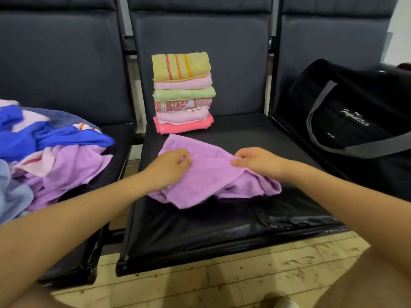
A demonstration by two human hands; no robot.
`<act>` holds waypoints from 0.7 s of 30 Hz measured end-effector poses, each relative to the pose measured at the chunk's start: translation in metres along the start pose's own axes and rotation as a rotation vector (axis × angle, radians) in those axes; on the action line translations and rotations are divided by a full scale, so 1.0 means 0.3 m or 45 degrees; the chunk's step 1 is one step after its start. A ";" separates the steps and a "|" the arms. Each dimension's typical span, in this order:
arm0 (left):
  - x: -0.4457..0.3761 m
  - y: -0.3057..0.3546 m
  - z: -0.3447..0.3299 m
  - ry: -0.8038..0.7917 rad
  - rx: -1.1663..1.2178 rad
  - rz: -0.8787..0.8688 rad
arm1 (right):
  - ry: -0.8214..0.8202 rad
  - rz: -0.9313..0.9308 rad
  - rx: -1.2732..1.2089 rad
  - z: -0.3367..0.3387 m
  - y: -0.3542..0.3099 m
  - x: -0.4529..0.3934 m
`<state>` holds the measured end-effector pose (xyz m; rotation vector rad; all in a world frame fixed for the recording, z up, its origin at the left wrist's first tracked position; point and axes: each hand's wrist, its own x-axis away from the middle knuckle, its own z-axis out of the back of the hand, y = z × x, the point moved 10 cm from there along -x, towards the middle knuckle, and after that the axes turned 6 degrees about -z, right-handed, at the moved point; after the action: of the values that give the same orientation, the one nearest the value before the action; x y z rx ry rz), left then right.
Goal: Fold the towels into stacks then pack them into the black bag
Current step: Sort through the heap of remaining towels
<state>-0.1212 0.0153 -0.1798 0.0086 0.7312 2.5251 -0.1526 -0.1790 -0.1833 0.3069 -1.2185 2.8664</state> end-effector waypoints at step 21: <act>0.063 0.096 -0.123 -0.196 -0.316 -0.381 | -0.060 0.161 0.447 -0.074 -0.021 0.024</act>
<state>-0.1564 -0.0151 -0.1993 0.0077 0.3272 2.2798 -0.1631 -0.1591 -0.1925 0.3115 -0.7569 3.1948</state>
